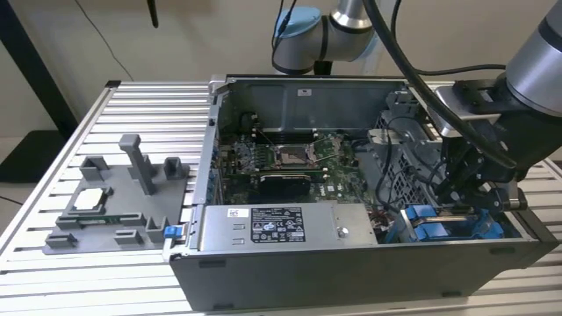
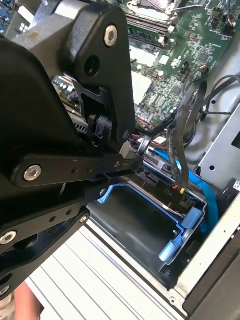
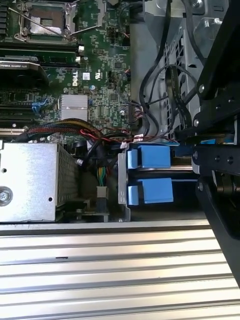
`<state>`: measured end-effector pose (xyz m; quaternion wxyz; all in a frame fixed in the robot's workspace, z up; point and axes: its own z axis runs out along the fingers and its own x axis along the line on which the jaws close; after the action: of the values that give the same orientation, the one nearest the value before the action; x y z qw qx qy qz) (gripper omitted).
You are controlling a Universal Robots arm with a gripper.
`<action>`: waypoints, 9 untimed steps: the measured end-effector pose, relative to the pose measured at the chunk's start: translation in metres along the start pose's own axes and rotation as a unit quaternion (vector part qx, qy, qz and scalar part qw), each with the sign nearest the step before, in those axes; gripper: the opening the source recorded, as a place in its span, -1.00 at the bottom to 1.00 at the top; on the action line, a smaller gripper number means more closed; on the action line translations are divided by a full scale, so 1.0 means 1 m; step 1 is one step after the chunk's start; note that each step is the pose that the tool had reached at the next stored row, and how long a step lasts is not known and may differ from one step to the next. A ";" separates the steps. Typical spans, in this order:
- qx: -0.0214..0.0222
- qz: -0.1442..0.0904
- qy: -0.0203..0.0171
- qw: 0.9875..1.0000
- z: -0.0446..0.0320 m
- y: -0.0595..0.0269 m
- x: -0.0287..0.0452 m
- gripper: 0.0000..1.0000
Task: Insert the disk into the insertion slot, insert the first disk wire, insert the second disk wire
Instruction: 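Insert the second disk wire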
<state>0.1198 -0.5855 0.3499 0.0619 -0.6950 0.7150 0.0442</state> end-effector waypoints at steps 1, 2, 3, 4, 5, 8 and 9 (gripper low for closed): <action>0.002 0.000 0.000 1.000 0.0008 0.0000 0.0001 -1.00; 0.004 -0.001 0.000 1.000 0.0018 -0.0001 0.0003 -1.00; 0.005 -0.001 0.000 1.000 0.0027 -0.0003 0.0004 -1.00; 0.007 -0.001 0.000 1.000 0.0035 -0.0004 0.0005 -1.00; 0.009 -0.001 0.000 1.000 0.0044 -0.0006 0.0006 -1.00; 0.010 -0.002 0.000 1.000 0.0057 -0.0027 0.0008 -1.00; 0.010 -0.002 0.000 1.000 0.0059 -0.0038 0.0008 -1.00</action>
<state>0.1238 -0.5855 0.3440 0.0692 -0.6954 0.7143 0.0370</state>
